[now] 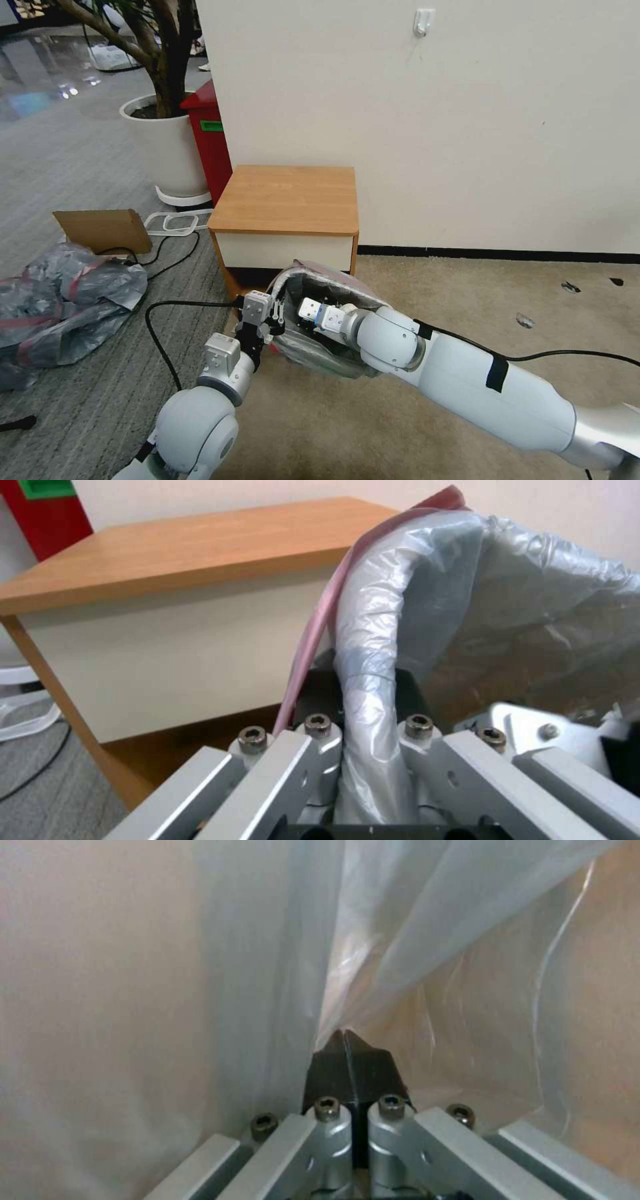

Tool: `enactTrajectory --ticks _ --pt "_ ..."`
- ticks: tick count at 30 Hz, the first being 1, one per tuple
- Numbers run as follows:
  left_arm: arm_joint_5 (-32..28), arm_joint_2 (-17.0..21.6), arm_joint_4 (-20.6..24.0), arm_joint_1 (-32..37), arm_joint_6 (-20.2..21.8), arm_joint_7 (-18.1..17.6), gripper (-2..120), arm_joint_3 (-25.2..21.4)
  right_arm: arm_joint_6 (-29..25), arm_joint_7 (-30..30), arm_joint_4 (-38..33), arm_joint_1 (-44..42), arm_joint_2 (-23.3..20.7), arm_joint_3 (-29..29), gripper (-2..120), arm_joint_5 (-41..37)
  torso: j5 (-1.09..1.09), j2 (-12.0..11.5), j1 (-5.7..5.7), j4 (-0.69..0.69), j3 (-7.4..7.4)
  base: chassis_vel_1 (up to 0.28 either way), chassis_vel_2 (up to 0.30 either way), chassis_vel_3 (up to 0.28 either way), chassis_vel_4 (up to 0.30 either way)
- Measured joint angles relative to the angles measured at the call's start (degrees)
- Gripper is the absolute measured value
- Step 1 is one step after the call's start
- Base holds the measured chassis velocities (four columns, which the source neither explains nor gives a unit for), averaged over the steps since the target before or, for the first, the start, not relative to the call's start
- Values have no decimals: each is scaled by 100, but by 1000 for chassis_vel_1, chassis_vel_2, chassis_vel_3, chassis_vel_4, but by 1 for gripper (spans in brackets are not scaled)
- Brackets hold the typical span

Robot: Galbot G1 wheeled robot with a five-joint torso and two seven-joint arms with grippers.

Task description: Pick up the garbage bag from the table and place it over the trash can.

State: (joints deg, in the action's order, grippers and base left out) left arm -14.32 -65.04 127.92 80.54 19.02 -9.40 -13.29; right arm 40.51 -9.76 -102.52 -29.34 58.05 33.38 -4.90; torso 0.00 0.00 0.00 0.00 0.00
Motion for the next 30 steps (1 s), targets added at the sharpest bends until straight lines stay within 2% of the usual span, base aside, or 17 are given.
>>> enactTrajectory --ticks 30 --pt "71 -89 130 66 -11 109 5 196 2 298 543 -31 225 5 0 -42 0 0 0 0 0 0 0 0 0"
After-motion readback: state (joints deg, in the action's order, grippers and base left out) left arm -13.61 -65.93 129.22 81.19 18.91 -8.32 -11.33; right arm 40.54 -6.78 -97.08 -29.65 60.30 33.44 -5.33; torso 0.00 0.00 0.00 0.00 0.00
